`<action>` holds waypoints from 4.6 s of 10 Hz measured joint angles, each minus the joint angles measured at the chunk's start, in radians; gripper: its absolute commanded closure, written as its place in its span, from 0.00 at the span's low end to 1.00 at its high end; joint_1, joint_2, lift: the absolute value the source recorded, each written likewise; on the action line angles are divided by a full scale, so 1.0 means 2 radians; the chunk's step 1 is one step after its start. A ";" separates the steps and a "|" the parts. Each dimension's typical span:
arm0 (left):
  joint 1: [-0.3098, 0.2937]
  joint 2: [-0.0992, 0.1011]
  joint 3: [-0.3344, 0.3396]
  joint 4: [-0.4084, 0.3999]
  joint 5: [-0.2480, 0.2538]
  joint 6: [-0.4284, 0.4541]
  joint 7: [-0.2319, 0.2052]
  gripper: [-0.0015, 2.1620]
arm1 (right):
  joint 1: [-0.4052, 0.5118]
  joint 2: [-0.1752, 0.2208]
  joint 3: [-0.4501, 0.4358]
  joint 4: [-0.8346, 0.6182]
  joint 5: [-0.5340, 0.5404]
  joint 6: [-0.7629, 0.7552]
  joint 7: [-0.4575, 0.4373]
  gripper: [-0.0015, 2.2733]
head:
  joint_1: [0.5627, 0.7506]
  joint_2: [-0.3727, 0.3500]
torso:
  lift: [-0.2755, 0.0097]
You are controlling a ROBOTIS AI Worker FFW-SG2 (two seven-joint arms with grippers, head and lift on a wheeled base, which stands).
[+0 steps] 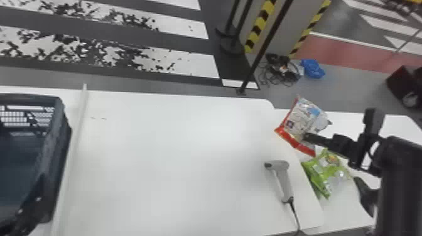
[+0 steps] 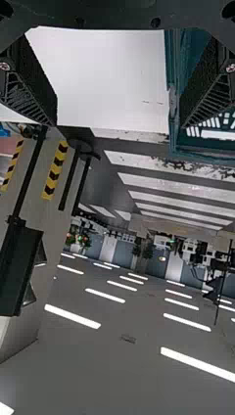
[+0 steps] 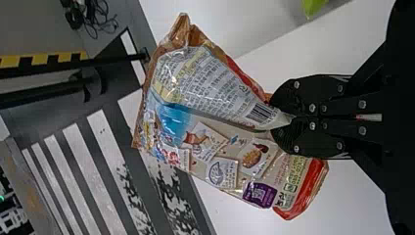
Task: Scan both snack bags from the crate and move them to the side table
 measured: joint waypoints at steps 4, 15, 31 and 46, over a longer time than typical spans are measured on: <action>0.000 0.002 0.004 -0.001 0.002 0.001 0.000 0.03 | -0.045 -0.051 0.020 0.167 0.045 -0.093 -0.107 0.99 | 0.70 0.03 | 0.86; -0.003 0.009 0.005 -0.001 0.014 0.006 -0.010 0.03 | -0.100 -0.074 0.065 0.306 0.074 -0.119 -0.193 0.02 | 0.70 0.03 | 0.86; -0.031 0.003 -0.061 -0.045 -0.057 0.103 0.061 0.03 | 0.315 0.217 0.066 -0.421 -0.177 -0.078 -0.120 0.05 | 0.70 0.08 | 0.86; -0.009 0.001 -0.079 -0.031 -0.073 0.061 0.074 0.03 | 0.539 0.218 0.155 -0.431 -0.218 -0.440 -0.114 0.06 | 0.70 0.15 | 0.86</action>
